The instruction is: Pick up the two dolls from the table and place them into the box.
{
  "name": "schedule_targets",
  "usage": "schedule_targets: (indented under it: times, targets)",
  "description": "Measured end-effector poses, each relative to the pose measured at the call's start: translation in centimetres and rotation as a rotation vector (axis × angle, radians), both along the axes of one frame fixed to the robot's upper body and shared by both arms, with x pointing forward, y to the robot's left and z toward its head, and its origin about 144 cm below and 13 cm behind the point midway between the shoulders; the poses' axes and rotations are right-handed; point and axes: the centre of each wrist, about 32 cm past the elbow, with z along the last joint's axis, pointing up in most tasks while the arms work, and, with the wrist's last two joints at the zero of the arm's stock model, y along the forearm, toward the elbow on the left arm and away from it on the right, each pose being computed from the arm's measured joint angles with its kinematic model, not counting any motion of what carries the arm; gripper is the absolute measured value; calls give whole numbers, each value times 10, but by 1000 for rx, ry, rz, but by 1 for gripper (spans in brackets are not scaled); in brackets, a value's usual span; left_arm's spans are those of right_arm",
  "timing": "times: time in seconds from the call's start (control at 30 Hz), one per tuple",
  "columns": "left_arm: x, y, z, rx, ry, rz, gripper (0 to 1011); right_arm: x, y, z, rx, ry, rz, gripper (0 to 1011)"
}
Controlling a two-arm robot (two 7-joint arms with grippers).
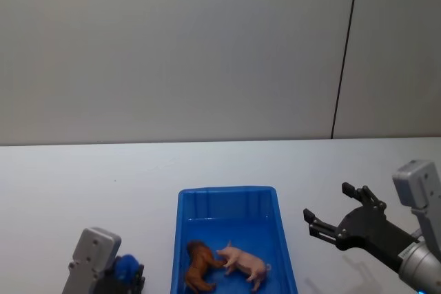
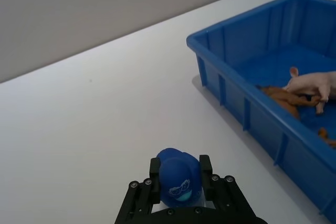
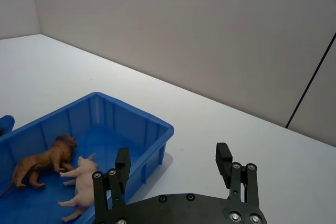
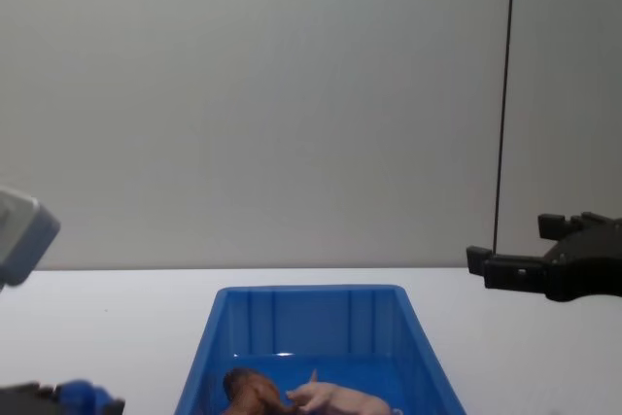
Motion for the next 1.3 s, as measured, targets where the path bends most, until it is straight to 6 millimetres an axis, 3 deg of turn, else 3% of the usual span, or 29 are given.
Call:
schedule_targets:
  times: [0.27,0.7,1.3]
  targets:
    - [10,-6,18,6,-76,-46,387,0,0,0,0,0,0,1001]
    - [35,-33,45,-12,-200,-199,314,0,0,0,0,0,0,1001]
    - [64,-74,55,-68,-296,-398,890,0,0,0,0,0,0,1001]
